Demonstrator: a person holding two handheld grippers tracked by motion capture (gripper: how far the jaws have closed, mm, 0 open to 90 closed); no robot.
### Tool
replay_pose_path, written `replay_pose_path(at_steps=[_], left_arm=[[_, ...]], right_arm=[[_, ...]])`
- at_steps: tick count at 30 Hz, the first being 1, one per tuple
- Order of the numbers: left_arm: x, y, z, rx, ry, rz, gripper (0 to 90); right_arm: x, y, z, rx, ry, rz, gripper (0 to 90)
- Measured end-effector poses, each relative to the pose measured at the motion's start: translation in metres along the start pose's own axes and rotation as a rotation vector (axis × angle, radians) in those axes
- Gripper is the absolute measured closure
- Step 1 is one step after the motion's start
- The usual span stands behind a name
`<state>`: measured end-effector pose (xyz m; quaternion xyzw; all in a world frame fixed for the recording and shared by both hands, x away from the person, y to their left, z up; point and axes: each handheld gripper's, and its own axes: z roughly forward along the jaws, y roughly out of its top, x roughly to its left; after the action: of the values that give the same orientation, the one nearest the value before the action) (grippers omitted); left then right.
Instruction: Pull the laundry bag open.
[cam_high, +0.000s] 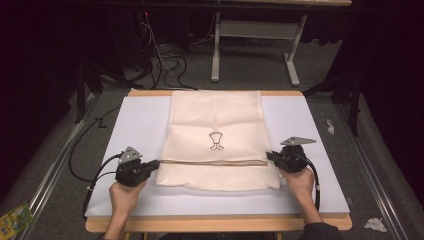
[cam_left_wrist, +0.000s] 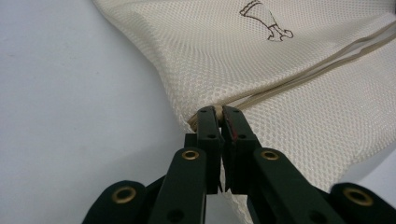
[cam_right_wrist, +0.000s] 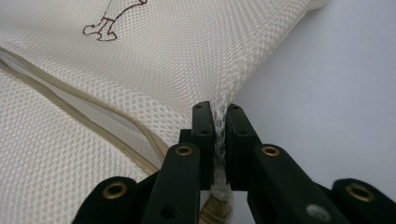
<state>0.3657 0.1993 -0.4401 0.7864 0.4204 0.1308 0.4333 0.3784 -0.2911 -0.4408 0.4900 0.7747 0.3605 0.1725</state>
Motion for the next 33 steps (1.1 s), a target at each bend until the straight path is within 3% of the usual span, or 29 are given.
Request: replay_pose_path(at_steps=[19, 27, 33], left_arm=[[-0.0021, -0.0058, 0.0068, 0.014, 0.01, 0.015, 86.1], [-0.0028, -0.006, 0.0086, 0.017, 0.006, 0.015, 85.7], [-0.0045, -0.0066, 0.0076, 0.01, 0.004, 0.017, 85.0]], right_arm=[[0.0011, -0.0069, 0.0064, 0.032, -0.026, -0.011, 79.5], [0.0019, -0.0074, 0.0061, 0.028, -0.036, -0.009, 70.8], [0.001, -0.0079, 0.0013, 0.014, -0.044, 0.0, 59.3]])
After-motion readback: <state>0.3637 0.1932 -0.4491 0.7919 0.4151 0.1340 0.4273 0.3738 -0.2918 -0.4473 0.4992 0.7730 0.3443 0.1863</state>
